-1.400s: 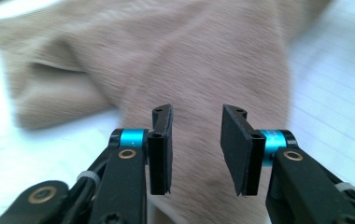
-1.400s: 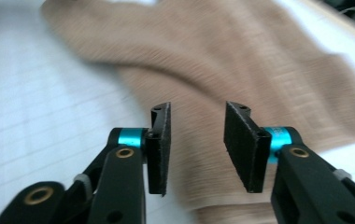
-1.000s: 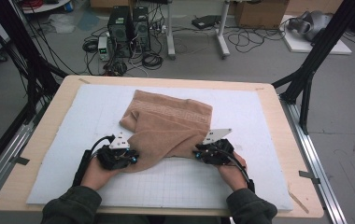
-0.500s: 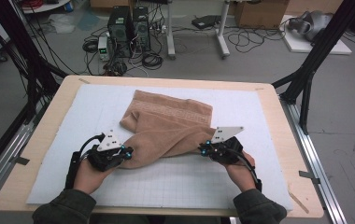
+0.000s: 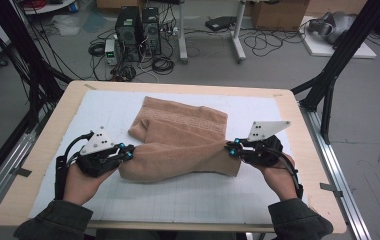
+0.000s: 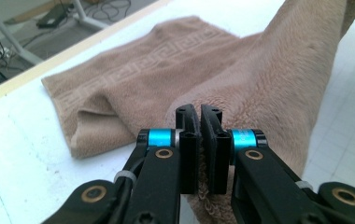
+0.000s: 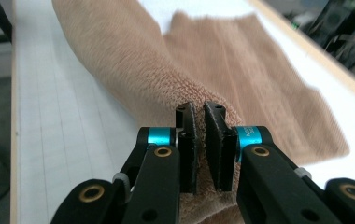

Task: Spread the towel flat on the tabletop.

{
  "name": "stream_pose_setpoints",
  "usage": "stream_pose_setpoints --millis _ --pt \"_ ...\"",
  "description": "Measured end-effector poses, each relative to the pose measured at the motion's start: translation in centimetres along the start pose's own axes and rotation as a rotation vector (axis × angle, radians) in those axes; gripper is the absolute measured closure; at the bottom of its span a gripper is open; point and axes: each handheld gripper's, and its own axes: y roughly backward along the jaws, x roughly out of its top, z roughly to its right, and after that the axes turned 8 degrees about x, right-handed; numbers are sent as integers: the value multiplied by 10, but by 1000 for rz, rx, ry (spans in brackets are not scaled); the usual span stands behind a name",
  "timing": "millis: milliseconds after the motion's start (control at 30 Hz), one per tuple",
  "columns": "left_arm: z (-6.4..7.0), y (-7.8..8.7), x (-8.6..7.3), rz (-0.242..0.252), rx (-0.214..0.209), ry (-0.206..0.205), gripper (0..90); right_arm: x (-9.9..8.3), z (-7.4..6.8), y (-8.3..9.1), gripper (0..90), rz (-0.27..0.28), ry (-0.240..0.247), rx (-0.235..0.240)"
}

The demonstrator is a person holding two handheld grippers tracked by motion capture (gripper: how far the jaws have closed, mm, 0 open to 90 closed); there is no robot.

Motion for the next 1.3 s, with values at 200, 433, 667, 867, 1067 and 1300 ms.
stream_pose_setpoints --millis 200,433,667,867,1067,1300 --pt "3 -55 -25 -145 0 -14 857 -36 14 -39 831 -87 -101 34" --pt "4 -94 -41 -215 -27 12 854 -73 21 -73 828 -135 -190 84" --pt "-7 -62 -42 -161 -50 35 623 -60 11 -57 644 -64 -154 72" --pt "-3 -67 -69 -264 -121 28 637 -54 -3 -80 604 -138 -110 132" --pt "10 -52 -70 -207 -103 -8 850 -64 -19 -101 894 -162 -84 228" --pt "25 -17 -69 -153 -116 -30 853 -60 -45 -94 894 -181 -25 264"
